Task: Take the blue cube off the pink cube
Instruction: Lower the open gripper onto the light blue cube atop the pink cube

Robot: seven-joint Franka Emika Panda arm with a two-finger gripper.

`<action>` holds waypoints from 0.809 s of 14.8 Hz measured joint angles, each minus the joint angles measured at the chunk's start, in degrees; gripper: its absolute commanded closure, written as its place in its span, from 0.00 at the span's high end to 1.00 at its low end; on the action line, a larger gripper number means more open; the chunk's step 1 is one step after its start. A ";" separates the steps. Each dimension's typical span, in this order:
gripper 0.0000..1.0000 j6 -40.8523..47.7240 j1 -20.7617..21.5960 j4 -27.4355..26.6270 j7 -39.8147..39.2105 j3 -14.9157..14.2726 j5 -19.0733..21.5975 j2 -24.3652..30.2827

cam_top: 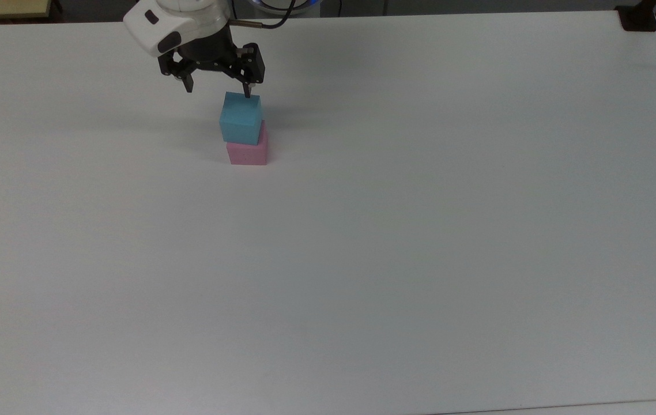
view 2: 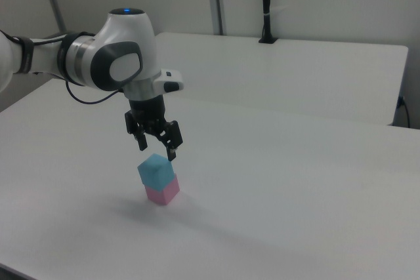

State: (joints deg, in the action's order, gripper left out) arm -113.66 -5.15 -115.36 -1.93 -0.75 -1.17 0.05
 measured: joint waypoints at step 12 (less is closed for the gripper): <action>0.58 -3.45 0.45 -2.24 5.83 3.61 0.00 -4.37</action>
State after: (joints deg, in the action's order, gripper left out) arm -117.11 -4.70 -117.60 3.91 2.86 -1.17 -4.32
